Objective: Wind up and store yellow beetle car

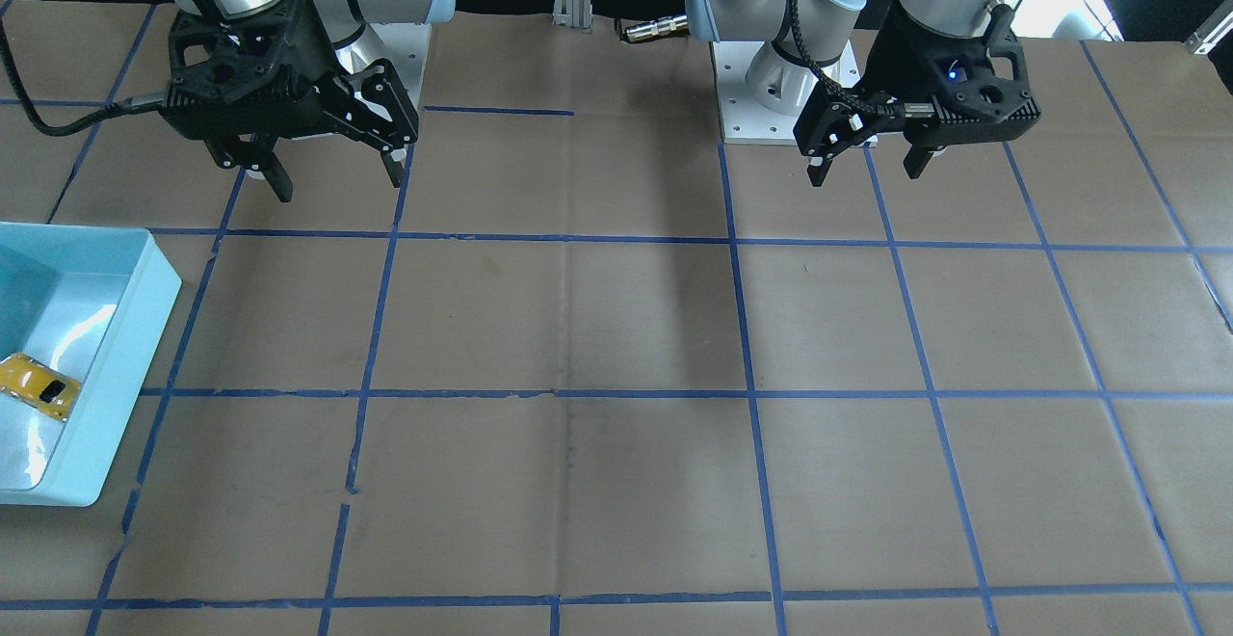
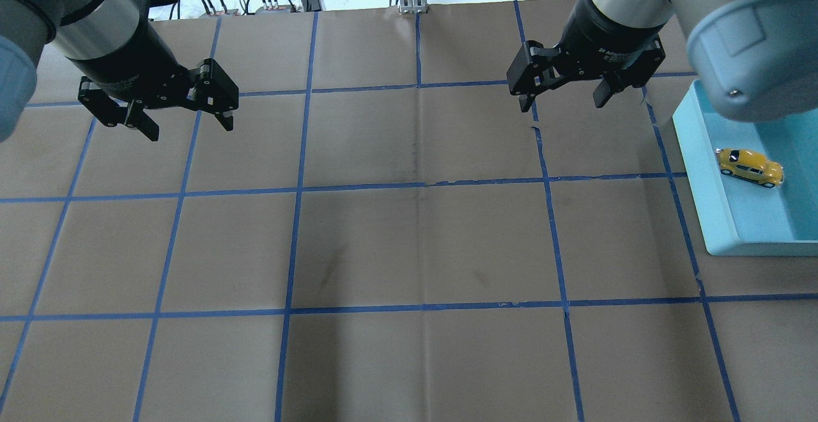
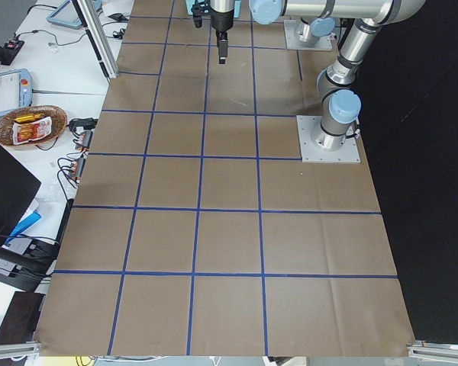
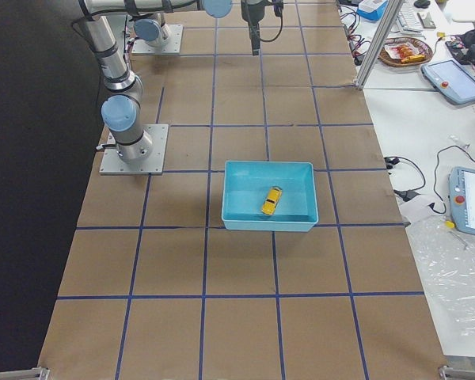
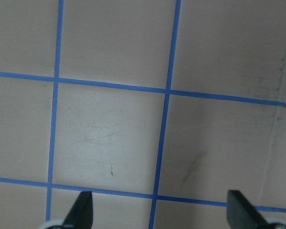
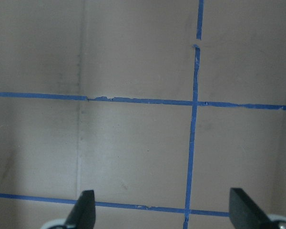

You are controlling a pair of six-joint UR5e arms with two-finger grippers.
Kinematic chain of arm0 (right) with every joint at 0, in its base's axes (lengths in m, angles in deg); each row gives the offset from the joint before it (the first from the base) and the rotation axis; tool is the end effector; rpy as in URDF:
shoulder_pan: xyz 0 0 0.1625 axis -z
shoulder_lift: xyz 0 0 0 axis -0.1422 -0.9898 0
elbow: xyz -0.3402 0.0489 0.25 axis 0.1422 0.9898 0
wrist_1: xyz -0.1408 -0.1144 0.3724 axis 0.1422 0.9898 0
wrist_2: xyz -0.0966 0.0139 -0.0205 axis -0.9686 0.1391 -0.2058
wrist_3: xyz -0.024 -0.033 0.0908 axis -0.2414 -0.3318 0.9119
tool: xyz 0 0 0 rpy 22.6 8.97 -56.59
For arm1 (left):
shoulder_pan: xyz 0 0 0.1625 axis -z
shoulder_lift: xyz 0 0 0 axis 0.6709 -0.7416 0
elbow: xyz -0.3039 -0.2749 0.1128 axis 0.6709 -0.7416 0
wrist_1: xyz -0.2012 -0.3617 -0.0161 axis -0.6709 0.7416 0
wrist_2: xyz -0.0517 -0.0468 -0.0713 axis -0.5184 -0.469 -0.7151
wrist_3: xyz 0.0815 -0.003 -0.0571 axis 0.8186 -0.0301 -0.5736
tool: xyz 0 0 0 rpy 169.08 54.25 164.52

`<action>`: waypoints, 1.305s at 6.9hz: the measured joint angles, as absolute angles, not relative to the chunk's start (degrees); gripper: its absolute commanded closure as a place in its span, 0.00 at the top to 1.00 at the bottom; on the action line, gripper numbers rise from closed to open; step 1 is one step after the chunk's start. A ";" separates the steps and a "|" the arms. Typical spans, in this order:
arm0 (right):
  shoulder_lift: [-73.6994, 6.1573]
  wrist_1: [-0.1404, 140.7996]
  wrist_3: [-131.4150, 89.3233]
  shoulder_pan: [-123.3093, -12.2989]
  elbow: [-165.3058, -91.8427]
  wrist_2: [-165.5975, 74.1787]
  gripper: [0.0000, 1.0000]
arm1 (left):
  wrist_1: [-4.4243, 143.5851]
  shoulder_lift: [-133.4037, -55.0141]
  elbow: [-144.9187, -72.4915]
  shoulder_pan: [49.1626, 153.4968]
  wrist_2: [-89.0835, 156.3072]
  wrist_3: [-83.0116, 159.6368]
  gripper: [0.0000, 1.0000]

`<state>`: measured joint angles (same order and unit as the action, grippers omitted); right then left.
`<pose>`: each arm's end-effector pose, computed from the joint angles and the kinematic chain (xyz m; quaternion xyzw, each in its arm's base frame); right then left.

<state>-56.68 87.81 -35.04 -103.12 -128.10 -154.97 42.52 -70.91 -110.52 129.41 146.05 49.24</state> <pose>0.1806 -0.4655 0.4978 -0.0225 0.9984 -0.0372 0.0353 -0.1093 -0.4731 0.4964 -0.0570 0.9982 -0.0149 0.0077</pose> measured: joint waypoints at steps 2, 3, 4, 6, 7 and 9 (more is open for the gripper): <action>-57.16 84.29 -34.43 -102.62 -128.76 -157.93 0.99 | 42.51 -71.15 -110.43 129.41 146.03 49.18 1.00; -57.22 83.50 -34.44 -101.95 -128.78 -158.70 0.99 | 42.51 -71.09 -110.48 129.41 146.02 49.18 1.00; -57.29 83.27 -34.44 -101.60 -128.70 -158.96 0.99 | 42.51 -70.84 -110.73 129.41 146.02 49.18 1.00; -57.32 83.53 -34.39 -101.20 -128.52 -159.12 0.99 | 42.46 -70.91 -110.63 129.39 145.98 49.15 1.00; -57.31 83.53 -34.40 -101.07 -128.50 -159.69 0.99 | 42.37 -71.18 -110.42 129.37 145.97 49.14 1.00; -57.25 83.54 -34.52 -100.87 -128.59 -161.20 0.99 | 42.18 -71.27 -110.49 129.40 145.97 49.15 1.00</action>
<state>-57.25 83.54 -34.52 -100.87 -128.59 -161.20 42.18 -71.27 -110.49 129.40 145.97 49.15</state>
